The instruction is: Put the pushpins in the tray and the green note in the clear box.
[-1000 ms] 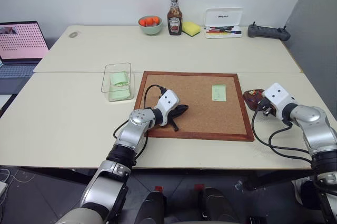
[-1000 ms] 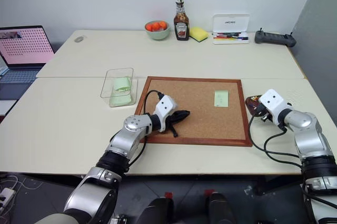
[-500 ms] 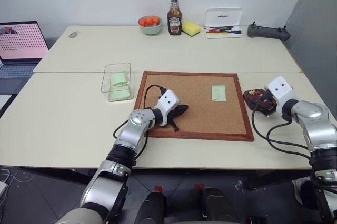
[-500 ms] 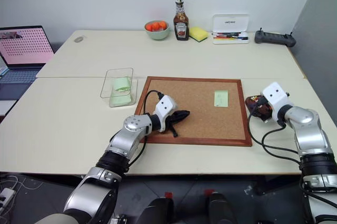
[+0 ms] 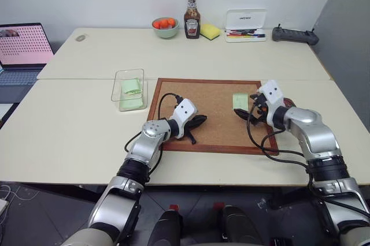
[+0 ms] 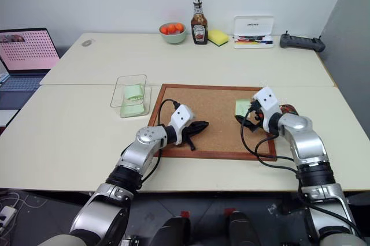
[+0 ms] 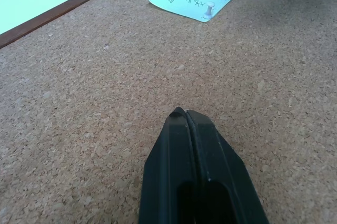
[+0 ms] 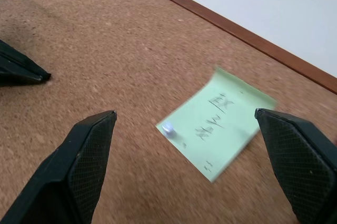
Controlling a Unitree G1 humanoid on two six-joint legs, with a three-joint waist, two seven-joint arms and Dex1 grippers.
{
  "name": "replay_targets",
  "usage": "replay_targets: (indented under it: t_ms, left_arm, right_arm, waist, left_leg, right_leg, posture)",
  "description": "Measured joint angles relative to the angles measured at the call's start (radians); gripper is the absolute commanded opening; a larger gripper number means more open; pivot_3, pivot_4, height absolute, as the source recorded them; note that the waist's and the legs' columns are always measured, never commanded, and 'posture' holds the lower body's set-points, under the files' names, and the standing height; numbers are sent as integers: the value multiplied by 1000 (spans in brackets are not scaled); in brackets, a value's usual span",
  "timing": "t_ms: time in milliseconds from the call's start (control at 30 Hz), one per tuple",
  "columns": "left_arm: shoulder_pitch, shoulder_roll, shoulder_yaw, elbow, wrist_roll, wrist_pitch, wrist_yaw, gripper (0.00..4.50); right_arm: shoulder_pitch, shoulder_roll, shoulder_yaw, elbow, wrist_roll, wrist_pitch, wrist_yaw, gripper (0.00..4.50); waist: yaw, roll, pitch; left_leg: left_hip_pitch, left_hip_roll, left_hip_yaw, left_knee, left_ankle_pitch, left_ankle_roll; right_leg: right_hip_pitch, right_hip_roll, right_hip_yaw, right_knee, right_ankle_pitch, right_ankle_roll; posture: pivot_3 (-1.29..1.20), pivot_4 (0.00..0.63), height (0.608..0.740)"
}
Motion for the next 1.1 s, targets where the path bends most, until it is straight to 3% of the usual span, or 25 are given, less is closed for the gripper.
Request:
replay_targets:
  t_ms: [200, 733, 1100]
  left_arm:
    - [2, 0, 0, -4, 0, 2, 5, 0]
    - [6, 2, 0, -11, 0, 4, 8, 0]
    - [6, 2, 0, -11, 0, 4, 8, 0]
  right_arm:
    - [-28, 33, 20, 96, -22, -29, -9, 3327]
    - [-46, 41, 40, 178, -42, -78, 10, 79]
    - [-49, 37, 40, 161, -42, -80, 17, 36]
  waist:
    - [-1, 0, 0]
    - [-2, 0, 0]
    - [-2, 0, 0]
  left_leg:
    - [0, 0, 0, 0, 0, 0]
    - [0, 0, 0, 0, 0, 0]
    - [0, 0, 0, 0, 0, 0]
  right_leg:
    - [0, 0, 0, 0, 0, 0]
    - [0, 0, 0, 0, 0, 0]
    - [-1, 0, 0, 0, 0, 0]
  posture:
    - [0, 150, 740]
    - [0, 150, 740]
    - [0, 150, 740]
